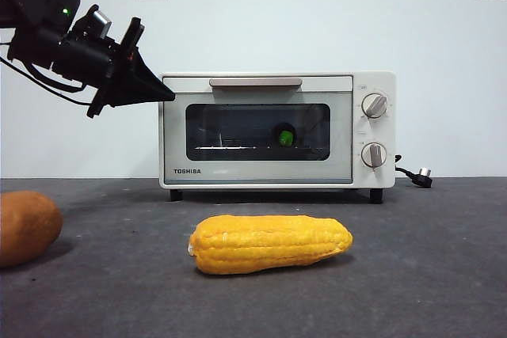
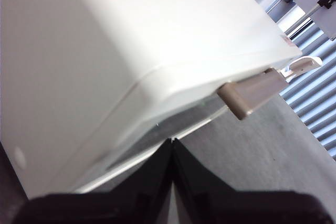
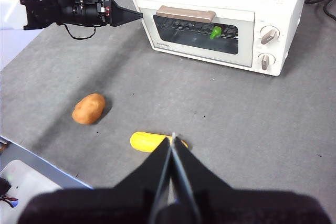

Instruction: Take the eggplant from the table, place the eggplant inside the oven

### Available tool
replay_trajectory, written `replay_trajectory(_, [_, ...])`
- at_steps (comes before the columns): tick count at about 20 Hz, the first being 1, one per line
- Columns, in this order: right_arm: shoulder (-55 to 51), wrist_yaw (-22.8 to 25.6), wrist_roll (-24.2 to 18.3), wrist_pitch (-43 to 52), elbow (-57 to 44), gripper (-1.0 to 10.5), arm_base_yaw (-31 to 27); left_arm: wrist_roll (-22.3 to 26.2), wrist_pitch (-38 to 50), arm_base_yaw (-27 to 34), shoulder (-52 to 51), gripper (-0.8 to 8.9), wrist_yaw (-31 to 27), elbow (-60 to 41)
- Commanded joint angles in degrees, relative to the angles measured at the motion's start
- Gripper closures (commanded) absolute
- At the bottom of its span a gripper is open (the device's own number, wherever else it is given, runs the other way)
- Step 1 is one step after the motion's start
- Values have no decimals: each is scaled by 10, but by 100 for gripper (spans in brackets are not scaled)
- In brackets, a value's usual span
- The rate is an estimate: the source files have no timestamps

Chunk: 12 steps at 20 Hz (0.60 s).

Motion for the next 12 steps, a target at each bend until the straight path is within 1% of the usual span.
replay_trajectory(1, [-2,0,3,-12,0,958,0,23,-23,-4,-28,820,2,1])
replay_trajectory(7, [-1,0,1,-12,0,958,0,80,-133,-12,-105,820,-2,1])
replay_trajectory(12, [-1,0,-10,-12,0,958,0,117,-216,-28,-195,820,-56,1])
